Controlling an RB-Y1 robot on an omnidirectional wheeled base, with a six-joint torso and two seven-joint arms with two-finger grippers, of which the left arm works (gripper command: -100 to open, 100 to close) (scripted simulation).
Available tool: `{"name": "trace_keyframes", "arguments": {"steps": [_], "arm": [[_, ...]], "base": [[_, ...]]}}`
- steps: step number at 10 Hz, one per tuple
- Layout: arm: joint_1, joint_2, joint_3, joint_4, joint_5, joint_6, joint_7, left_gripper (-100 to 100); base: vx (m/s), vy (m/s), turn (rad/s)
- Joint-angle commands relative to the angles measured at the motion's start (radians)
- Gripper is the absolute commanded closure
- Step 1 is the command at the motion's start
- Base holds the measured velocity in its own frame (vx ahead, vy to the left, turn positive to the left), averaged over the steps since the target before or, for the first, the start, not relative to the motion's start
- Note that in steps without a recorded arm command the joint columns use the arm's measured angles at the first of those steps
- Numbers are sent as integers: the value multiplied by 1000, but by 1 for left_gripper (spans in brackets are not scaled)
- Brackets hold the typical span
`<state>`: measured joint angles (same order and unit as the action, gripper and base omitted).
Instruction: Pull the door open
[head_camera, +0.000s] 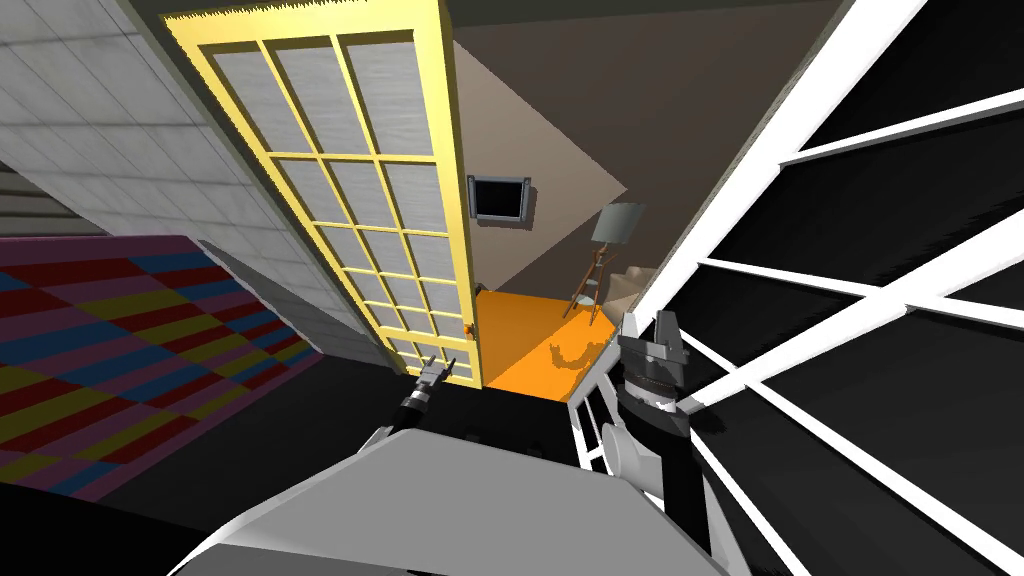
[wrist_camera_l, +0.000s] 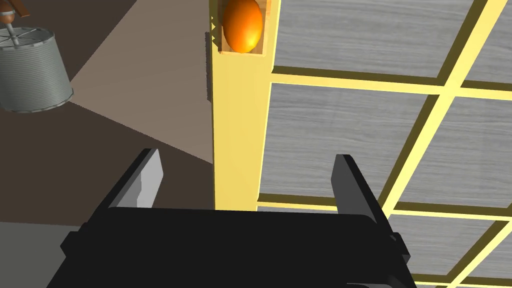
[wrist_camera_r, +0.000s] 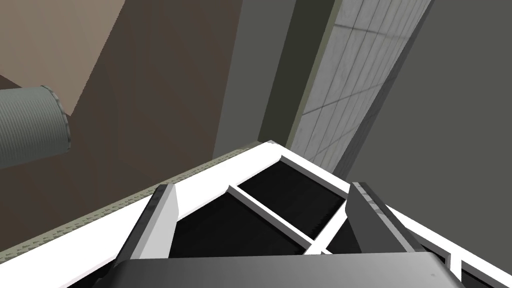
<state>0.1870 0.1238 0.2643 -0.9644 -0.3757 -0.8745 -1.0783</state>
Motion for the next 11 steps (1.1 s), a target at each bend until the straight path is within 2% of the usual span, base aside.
{"name": "trace_keyframes", "arguments": {"steps": [1,3,4,11], "arm": [[-4,0,7,30,-7,-11,-25,-100],[-12,0,15,67,-15,-24,-53,-100],[-10,4,13,57,-11,-21,-38,-100],[0,42,74,138,31,-86,-41,-100]], "base": [[121,-24,-35],[111,-10,-35],[63,-7,-6],[194,-23,-110]]}}
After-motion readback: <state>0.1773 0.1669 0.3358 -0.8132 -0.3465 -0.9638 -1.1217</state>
